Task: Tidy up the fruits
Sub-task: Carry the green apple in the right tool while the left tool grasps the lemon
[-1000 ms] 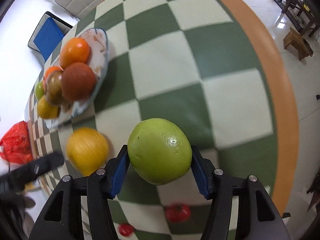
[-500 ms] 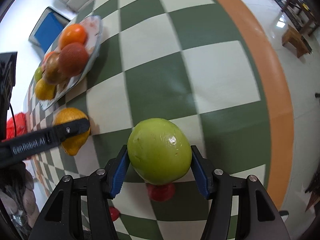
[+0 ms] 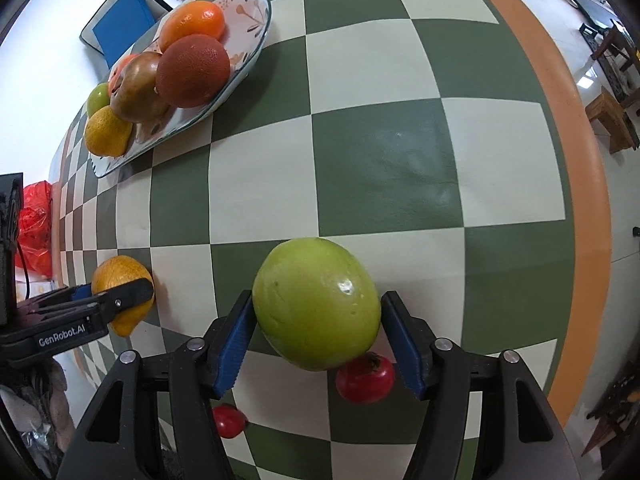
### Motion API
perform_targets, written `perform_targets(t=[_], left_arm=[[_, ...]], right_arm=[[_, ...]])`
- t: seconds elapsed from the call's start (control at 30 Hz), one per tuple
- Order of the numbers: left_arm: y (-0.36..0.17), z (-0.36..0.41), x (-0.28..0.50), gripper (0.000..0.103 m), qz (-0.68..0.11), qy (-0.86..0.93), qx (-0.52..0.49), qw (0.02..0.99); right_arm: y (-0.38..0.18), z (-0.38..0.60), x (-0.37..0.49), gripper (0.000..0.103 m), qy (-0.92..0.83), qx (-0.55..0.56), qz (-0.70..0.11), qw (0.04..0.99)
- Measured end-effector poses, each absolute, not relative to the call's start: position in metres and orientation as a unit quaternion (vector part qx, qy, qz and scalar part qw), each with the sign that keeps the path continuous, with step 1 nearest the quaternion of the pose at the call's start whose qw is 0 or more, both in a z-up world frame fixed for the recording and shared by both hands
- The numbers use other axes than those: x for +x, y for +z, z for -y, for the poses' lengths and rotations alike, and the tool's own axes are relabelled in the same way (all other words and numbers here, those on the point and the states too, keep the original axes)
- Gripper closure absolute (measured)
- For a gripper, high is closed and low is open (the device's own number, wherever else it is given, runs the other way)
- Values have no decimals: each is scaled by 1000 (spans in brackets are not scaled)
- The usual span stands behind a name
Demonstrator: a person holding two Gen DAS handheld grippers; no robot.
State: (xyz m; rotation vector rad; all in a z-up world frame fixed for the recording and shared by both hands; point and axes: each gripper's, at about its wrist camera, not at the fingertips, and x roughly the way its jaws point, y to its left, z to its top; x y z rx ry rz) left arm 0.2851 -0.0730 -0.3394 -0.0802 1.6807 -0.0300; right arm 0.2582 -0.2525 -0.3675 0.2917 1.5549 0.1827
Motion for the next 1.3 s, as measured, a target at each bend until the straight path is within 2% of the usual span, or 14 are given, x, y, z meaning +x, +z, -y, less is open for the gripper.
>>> perform_targets(t=[0.4, 0.47, 0.63, 0.8, 0.97, 1.1, 1.3], left_arm=[[-342, 59, 279, 43, -746, -15, -50, 664], [-340, 60, 280, 43, -746, -17, -50, 663], [-334, 54, 285, 43, -740, -23, -70, 668], [-287, 24, 301, 43, -707, -28, -130, 695], [-251, -21, 343, 43, -673, -2, -175, 719], [-265, -54, 383, 43, -671, 36, -193, 715], [-308, -79, 415, 43, -694, 58, -219, 684]], right_arm=[[-361, 266, 263, 35, 81, 131, -687, 710], [-362, 262, 264, 40, 77, 120, -687, 713], [-360, 265, 263, 41, 84, 151, -689, 704], [-337, 261, 276, 41, 106, 206, -667, 708], [-302, 252, 325, 41, 129, 225, -629, 733], [-291, 246, 374, 41, 116, 202, -616, 753], [-305, 235, 434, 41, 93, 157, -629, 756]])
